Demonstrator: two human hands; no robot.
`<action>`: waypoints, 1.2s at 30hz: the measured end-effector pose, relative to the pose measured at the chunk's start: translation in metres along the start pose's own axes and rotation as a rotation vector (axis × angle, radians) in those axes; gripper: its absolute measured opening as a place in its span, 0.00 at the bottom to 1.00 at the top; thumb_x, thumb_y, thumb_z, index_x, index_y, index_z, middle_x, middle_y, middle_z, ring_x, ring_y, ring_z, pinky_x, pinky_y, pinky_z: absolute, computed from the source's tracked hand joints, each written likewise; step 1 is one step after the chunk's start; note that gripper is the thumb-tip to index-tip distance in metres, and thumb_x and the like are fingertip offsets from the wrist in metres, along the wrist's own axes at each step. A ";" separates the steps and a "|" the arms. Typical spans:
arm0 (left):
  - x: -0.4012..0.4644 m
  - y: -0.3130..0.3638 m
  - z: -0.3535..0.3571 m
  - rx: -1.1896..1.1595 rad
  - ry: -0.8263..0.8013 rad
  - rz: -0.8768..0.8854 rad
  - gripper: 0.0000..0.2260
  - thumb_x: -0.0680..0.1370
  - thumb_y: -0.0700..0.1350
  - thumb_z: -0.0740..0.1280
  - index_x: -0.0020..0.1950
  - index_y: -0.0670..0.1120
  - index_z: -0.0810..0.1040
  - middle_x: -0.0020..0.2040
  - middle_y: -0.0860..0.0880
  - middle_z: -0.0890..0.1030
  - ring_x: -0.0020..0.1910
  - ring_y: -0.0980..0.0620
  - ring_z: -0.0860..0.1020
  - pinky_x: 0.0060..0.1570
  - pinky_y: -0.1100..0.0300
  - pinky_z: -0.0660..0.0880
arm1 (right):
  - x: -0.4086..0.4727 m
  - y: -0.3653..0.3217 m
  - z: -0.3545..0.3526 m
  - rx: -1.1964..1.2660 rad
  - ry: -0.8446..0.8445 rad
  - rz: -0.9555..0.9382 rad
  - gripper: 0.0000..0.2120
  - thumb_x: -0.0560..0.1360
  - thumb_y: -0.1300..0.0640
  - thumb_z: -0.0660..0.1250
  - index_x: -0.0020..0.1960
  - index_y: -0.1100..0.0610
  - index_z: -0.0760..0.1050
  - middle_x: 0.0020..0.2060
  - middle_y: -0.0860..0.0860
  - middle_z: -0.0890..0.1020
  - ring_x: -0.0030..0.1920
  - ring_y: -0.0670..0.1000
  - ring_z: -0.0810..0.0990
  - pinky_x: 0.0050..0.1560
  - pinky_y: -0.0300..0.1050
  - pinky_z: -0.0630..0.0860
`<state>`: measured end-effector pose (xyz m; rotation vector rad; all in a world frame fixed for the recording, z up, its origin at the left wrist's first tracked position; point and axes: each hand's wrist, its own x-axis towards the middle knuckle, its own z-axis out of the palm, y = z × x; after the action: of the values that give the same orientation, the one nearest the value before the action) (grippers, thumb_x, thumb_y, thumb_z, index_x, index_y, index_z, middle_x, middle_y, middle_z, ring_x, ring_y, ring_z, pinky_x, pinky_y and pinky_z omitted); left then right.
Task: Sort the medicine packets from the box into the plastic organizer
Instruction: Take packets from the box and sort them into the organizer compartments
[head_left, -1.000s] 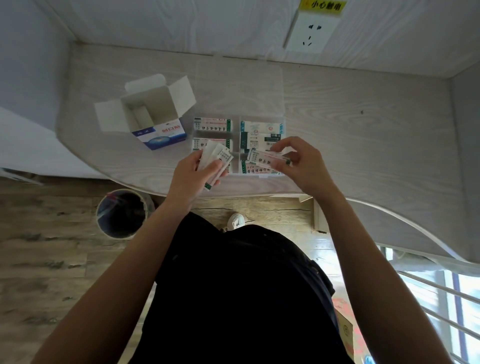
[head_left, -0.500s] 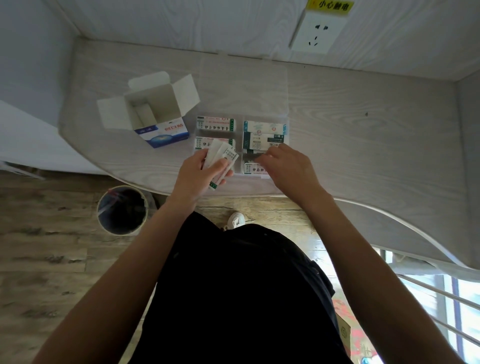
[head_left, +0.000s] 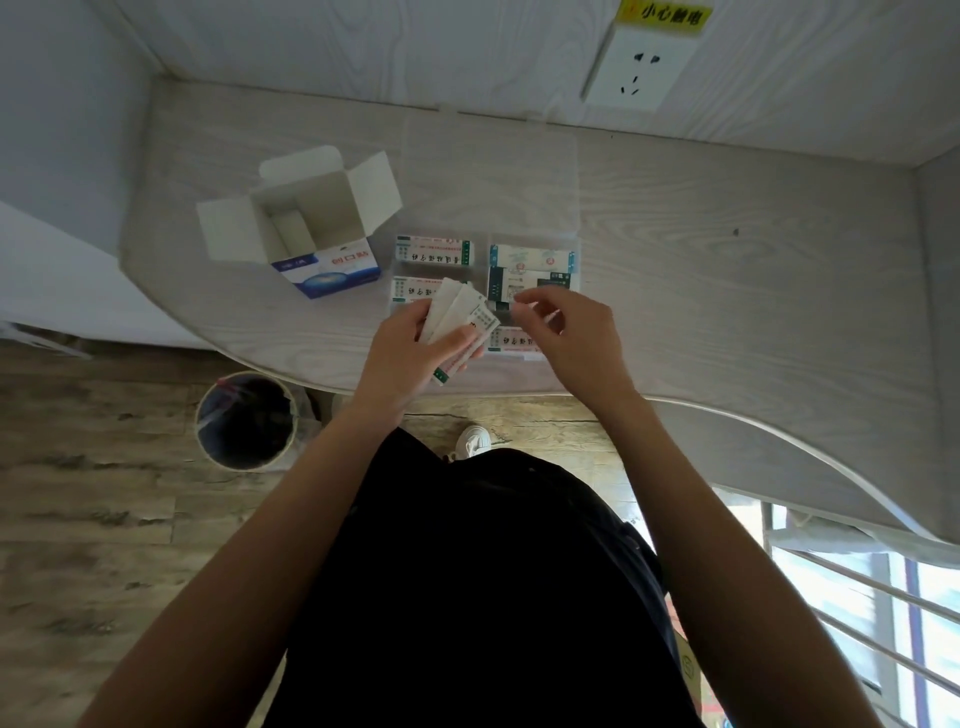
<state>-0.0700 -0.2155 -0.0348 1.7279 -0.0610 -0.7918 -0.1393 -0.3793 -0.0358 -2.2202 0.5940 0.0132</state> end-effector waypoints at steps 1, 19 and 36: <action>0.000 0.000 0.002 -0.003 -0.010 0.011 0.08 0.73 0.43 0.71 0.47 0.54 0.76 0.43 0.51 0.84 0.41 0.50 0.83 0.42 0.55 0.80 | -0.003 -0.005 0.000 0.197 -0.031 0.075 0.09 0.75 0.52 0.68 0.53 0.55 0.78 0.40 0.48 0.81 0.32 0.42 0.78 0.35 0.36 0.75; 0.002 -0.006 0.007 0.356 0.000 0.188 0.04 0.74 0.44 0.68 0.49 0.48 0.80 0.34 0.54 0.79 0.31 0.61 0.73 0.31 0.70 0.67 | -0.003 -0.023 0.008 0.845 -0.097 0.426 0.05 0.74 0.68 0.64 0.49 0.66 0.78 0.36 0.57 0.81 0.29 0.47 0.80 0.34 0.37 0.78; 0.000 -0.001 -0.002 -0.151 0.060 -0.039 0.09 0.79 0.44 0.63 0.54 0.43 0.81 0.47 0.50 0.84 0.46 0.56 0.82 0.45 0.65 0.77 | -0.008 -0.008 -0.002 0.728 -0.060 0.292 0.12 0.73 0.72 0.59 0.48 0.59 0.76 0.42 0.54 0.77 0.34 0.50 0.79 0.39 0.40 0.78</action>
<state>-0.0685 -0.2134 -0.0353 1.6125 0.0718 -0.7537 -0.1434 -0.3727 -0.0274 -1.4168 0.7428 0.0117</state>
